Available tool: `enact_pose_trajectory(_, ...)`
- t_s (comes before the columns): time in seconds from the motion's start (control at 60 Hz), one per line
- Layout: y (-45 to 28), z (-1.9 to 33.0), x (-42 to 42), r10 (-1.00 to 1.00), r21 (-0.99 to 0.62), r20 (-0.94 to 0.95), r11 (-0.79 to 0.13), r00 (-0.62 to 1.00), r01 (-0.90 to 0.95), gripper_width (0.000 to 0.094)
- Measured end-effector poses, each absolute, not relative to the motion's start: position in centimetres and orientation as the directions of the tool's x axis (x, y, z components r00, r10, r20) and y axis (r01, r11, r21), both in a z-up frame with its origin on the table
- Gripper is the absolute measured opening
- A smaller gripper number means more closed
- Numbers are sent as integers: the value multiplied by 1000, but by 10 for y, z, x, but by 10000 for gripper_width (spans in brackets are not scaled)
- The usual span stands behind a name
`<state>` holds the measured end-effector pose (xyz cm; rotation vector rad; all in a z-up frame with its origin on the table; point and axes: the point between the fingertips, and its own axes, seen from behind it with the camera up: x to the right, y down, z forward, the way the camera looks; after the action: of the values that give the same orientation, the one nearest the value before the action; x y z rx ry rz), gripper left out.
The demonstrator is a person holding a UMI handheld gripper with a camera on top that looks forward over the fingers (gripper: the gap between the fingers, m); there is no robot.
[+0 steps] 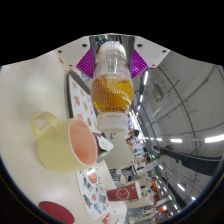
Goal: Pour water
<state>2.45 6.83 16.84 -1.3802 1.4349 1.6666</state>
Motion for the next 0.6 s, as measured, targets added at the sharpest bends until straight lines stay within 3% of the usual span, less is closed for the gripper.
enact_pose_trajectory(0.15, 67, 159, 24, -252, 380, -917, -314, -309, -870, 426)
enact_pose_trajectory(0.25, 67, 164, 28, -244, 261, -953, -356, -180, -897, 428)
enact_pose_trajectory(0.4, 62, 198, 58, -130, -167, -963, -403, 237, -900, 429)
enact_pose_trajectory(0.5, 63, 236, 86, -32, -505, -833, -365, 552, -782, 429)
enact_pose_trajectory(0.6, 60, 269, 123, 23, -717, -668, -291, 744, -634, 432)
